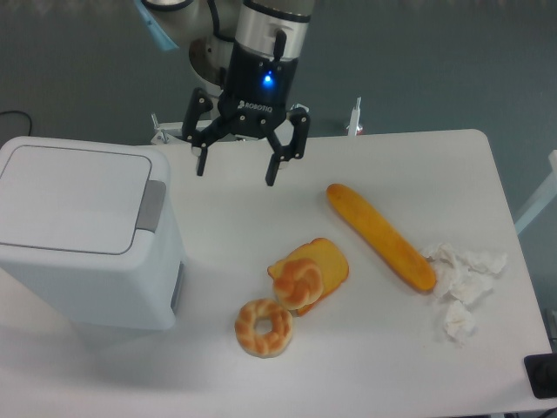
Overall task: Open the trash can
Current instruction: 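Move the open gripper toward the white trash can lid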
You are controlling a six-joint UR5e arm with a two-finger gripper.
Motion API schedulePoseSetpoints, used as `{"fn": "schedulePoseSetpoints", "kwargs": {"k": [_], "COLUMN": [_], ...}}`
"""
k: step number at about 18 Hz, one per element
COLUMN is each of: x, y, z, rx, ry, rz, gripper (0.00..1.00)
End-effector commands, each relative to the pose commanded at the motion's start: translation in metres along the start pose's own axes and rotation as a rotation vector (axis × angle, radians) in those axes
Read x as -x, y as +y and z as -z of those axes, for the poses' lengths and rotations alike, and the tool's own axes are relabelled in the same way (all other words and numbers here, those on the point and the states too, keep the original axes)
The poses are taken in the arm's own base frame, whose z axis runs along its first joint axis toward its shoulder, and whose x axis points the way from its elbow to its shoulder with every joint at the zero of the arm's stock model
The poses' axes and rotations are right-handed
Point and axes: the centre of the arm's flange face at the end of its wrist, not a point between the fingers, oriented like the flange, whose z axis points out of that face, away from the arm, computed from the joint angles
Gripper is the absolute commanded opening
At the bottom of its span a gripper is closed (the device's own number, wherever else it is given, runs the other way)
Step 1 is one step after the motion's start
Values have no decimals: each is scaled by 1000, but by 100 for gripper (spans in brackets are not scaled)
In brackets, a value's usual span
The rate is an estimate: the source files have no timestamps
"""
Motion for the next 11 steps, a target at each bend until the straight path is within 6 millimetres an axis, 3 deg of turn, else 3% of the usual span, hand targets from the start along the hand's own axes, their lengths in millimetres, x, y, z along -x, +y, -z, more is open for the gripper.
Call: {"fn": "schedulePoseSetpoints", "kwargs": {"k": [11], "x": [-2], "y": [-3], "z": [-29], "rx": [37], "ry": [70], "rz": [61], "gripper": [100]}}
